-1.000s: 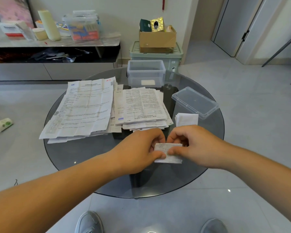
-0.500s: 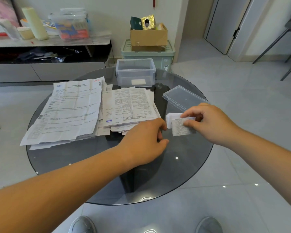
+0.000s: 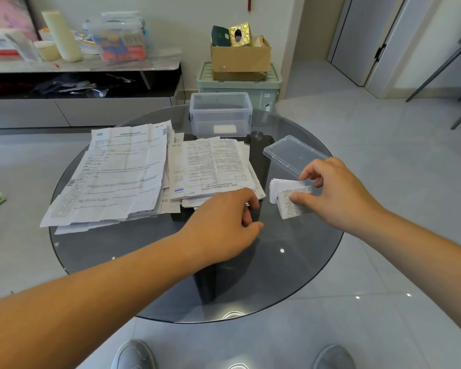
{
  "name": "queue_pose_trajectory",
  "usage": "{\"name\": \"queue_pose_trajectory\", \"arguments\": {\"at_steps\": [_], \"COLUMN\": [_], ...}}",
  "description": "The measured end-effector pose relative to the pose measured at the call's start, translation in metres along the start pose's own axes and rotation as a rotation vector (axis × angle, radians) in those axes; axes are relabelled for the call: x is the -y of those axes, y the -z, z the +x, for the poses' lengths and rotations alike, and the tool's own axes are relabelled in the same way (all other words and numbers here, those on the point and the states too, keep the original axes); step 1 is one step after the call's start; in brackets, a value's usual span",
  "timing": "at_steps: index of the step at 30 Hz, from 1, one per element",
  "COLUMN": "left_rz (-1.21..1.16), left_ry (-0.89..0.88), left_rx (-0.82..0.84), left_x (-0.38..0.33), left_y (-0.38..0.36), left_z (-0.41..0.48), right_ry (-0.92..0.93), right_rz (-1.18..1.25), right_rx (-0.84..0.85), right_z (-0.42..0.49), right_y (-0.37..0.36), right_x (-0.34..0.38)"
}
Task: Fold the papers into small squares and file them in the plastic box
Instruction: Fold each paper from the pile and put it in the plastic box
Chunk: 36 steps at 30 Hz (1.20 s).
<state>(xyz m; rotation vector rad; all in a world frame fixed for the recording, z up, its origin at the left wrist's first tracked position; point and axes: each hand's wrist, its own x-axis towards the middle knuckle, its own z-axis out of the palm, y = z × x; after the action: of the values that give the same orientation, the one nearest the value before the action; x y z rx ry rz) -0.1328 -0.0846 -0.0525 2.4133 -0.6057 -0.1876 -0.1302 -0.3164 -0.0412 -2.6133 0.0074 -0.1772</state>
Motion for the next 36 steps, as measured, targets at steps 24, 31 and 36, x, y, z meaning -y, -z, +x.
{"name": "queue_pose_trajectory", "arguments": {"at_steps": [24, 31, 36], "left_rz": [-0.02, 0.107, 0.561], "left_ry": [0.035, 0.015, -0.052], "left_rx": [-0.062, -0.177, -0.273], "left_x": [0.004, 0.011, 0.037], "left_y": [0.017, 0.037, 0.069], "left_z": [-0.009, -0.008, 0.002], "right_ry": [-0.086, -0.047, 0.078], "right_rz": [-0.045, -0.004, -0.061], "right_rx": [0.017, -0.015, -0.08], "right_z": [-0.009, -0.013, -0.017], "right_y": [0.01, 0.016, 0.014], "right_x": [0.012, 0.018, 0.028]}}
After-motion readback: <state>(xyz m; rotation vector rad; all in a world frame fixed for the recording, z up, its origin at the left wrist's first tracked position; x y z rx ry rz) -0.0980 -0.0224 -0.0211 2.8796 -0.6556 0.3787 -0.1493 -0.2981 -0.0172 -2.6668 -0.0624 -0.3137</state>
